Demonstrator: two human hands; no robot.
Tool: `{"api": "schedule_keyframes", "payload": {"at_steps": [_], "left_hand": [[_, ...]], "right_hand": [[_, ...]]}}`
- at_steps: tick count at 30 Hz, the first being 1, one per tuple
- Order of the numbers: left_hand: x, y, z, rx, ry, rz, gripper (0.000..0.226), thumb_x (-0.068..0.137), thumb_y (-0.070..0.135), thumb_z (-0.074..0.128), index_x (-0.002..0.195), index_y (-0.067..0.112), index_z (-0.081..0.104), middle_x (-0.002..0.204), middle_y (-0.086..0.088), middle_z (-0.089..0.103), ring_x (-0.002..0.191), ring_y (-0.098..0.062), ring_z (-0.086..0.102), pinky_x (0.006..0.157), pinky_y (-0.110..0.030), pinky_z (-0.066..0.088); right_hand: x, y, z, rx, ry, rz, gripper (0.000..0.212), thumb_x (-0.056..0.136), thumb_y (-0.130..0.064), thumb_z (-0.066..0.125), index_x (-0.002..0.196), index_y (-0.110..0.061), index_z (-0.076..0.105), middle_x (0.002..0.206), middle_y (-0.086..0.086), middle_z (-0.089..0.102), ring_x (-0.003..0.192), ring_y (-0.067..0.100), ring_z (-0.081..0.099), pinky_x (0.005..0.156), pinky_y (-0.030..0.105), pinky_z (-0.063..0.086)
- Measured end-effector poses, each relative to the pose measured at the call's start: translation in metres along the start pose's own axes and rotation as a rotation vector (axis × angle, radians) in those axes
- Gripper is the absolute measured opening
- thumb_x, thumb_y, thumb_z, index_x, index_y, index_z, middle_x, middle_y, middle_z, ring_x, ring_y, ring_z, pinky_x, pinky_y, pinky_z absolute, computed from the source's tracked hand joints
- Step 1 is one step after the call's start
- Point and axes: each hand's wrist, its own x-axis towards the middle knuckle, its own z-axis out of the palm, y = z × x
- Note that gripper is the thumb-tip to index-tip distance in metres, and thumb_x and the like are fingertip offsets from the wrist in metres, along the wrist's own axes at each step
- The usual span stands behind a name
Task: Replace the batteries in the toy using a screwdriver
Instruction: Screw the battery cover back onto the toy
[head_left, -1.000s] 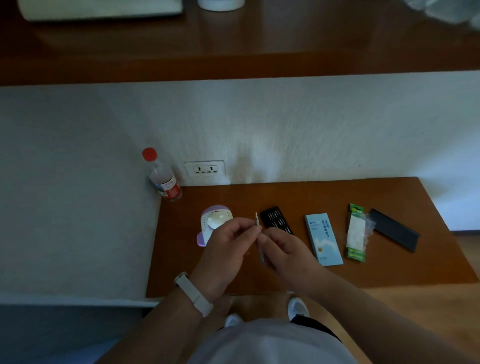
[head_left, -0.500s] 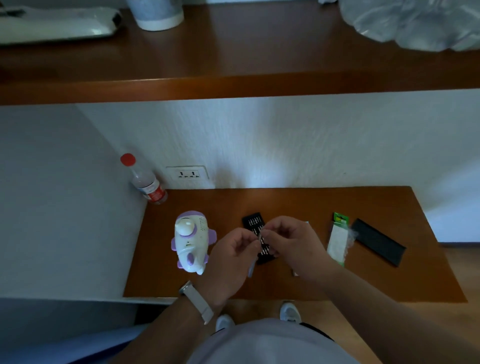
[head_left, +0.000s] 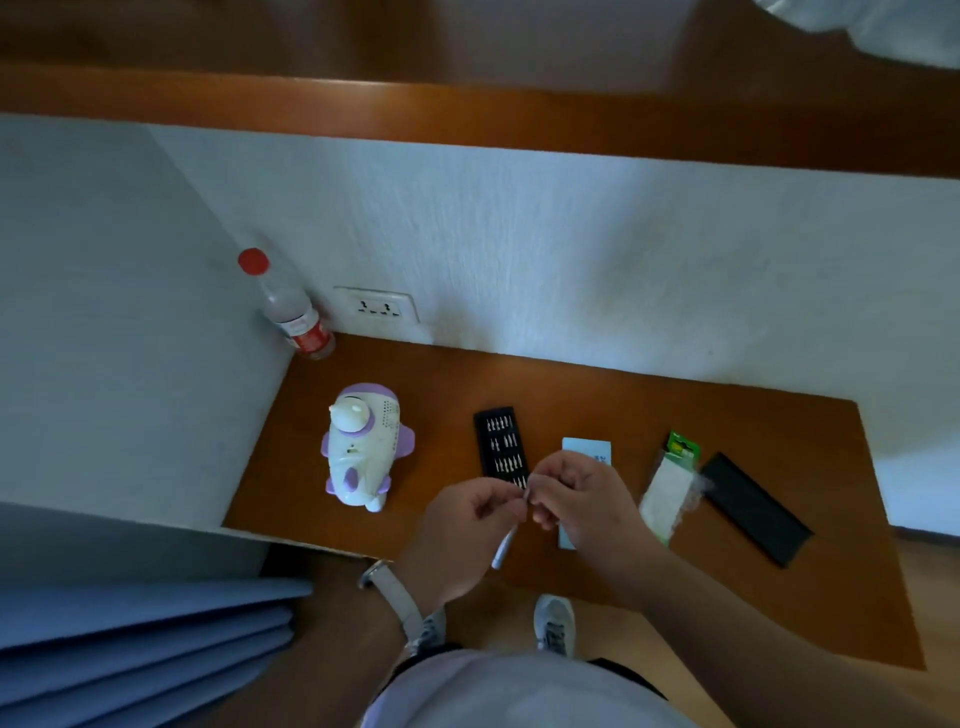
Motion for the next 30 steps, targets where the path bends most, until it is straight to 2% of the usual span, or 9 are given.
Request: {"api": "schedule_keyframes", "payload": {"at_steps": [4,7,11,16,22,27,30], "left_hand": [[0.011,-0.008,0.014,0.065,0.037,-0.027,0.012,0.097,0.027,0.061,0.097,0.023,0.071,0.077,0.010,0.066,0.065,0.005,0.056,0.059,-0.010,0.042],[0.016,-0.017,0.026,0.063,0.103,-0.096,0.012,0.097,0.029,0.061,0.095,0.023,0.070,0.075,0.009,0.064,0.066,0.002,0.058,0.059,-0.011,0.044],[0.033,-0.033,0.027,-0.144,0.278,-0.311,0.013,0.096,0.032,0.062,0.093,0.024,0.072,0.083,0.002,0.073,0.078,-0.017,0.070,0.074,-0.030,0.061],[0.065,-0.051,0.027,-0.402,0.437,-0.527,0.011,0.098,0.021,0.061,0.101,0.018,0.071,0.090,-0.001,0.073,0.078,-0.012,0.069,0.067,-0.024,0.056],[0.104,-0.073,0.026,-0.435,0.486,-0.576,0.005,0.094,0.021,0.067,0.096,0.023,0.071,0.093,-0.002,0.075,0.088,-0.021,0.074,0.082,-0.042,0.062],[0.126,-0.084,0.024,-0.360,0.545,-0.548,0.003,0.090,0.023,0.070,0.091,0.026,0.071,0.090,0.001,0.074,0.085,-0.019,0.072,0.080,-0.041,0.062],[0.135,-0.086,0.023,-0.247,0.535,-0.532,0.002,0.089,0.029,0.070,0.089,0.026,0.071,0.088,0.004,0.072,0.083,-0.015,0.068,0.069,-0.031,0.057]], "right_hand": [[0.014,0.010,-0.011,0.055,-0.006,0.012,0.010,0.092,-0.011,0.061,0.084,-0.008,0.066,0.065,0.002,0.064,0.059,0.010,0.058,0.056,0.017,0.048],[0.030,0.011,-0.026,0.103,-0.014,0.010,0.009,0.093,-0.009,0.060,0.086,-0.007,0.065,0.068,0.004,0.064,0.061,0.013,0.059,0.057,0.021,0.049],[0.053,0.017,-0.040,0.040,-0.108,0.038,0.009,0.093,-0.006,0.058,0.086,-0.007,0.064,0.070,0.004,0.064,0.064,0.014,0.060,0.059,0.024,0.050],[0.080,0.032,-0.044,-0.074,-0.156,0.119,0.010,0.094,-0.007,0.057,0.090,-0.006,0.066,0.075,0.006,0.066,0.064,0.015,0.061,0.059,0.024,0.049],[0.118,0.043,-0.026,-0.143,-0.165,0.154,0.011,0.093,-0.005,0.055,0.088,-0.006,0.065,0.073,0.006,0.069,0.062,0.015,0.063,0.056,0.025,0.049],[0.149,0.053,-0.008,-0.260,-0.171,0.110,0.010,0.093,-0.014,0.058,0.088,-0.010,0.065,0.077,0.009,0.071,0.061,0.012,0.064,0.056,0.025,0.050],[0.162,0.056,-0.002,-0.406,-0.161,0.030,0.012,0.092,-0.023,0.059,0.086,-0.016,0.066,0.071,0.000,0.065,0.060,0.010,0.058,0.055,0.025,0.044]]}}
